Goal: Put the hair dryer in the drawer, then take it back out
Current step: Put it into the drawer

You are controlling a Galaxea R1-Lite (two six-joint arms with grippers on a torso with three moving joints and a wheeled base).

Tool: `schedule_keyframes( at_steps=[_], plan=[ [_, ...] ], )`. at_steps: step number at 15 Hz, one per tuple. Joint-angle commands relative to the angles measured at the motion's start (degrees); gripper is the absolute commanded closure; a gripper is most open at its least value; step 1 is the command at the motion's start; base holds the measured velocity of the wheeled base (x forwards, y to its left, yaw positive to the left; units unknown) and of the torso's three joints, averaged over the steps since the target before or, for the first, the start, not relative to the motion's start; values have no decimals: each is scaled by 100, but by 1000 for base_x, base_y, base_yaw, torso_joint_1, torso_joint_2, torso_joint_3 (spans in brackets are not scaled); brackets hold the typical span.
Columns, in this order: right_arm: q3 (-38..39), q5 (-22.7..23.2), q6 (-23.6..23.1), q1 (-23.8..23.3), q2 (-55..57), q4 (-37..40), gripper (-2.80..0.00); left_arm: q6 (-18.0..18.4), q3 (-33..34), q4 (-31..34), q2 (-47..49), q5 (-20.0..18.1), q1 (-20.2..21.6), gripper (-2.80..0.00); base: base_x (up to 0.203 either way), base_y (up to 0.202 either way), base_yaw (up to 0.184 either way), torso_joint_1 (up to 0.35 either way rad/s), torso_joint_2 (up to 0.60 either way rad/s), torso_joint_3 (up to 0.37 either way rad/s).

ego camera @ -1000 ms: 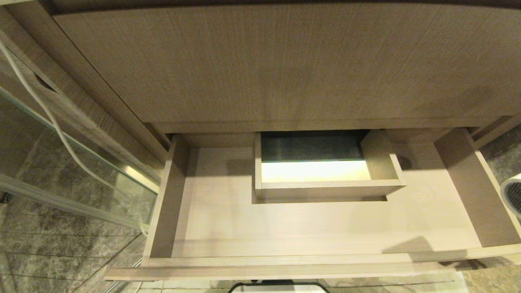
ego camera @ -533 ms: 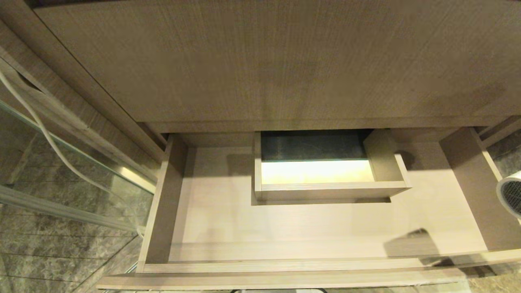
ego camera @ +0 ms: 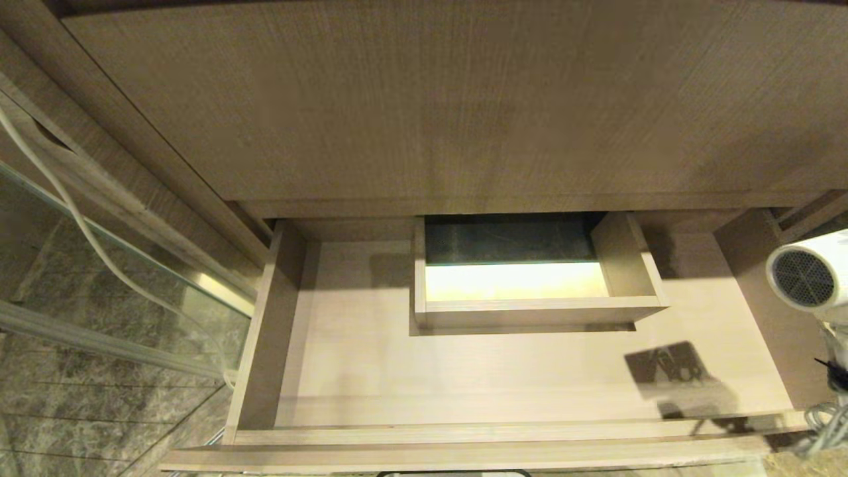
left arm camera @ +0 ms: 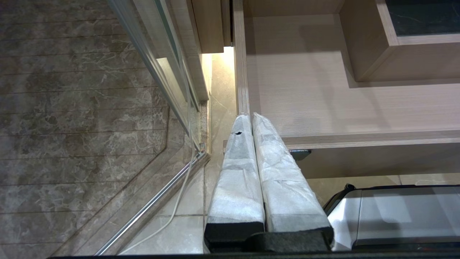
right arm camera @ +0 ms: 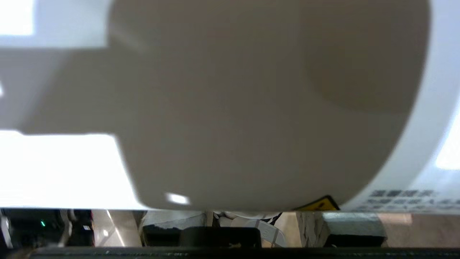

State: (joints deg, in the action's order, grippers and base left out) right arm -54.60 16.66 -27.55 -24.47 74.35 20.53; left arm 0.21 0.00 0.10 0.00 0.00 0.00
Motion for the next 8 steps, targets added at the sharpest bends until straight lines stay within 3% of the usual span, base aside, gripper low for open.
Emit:
schedule_keyframes(
  at_steps=[1, 5, 8],
  plan=[
    [-226, 8, 52, 21, 723, -150, 0, -3, 3, -1, 0, 0, 0, 0, 0, 0, 0, 0, 0, 0],
    [-619, -21, 83, 18, 1457, -273, 0, -3, 8, -1, 0, 0, 0, 0, 0, 0, 0, 0, 0, 0],
    [-712, -14, 447, -23, 1760, -296, 0, -3, 0, -1, 0, 0, 0, 0, 0, 0, 0, 0, 0, 0]
  ],
)
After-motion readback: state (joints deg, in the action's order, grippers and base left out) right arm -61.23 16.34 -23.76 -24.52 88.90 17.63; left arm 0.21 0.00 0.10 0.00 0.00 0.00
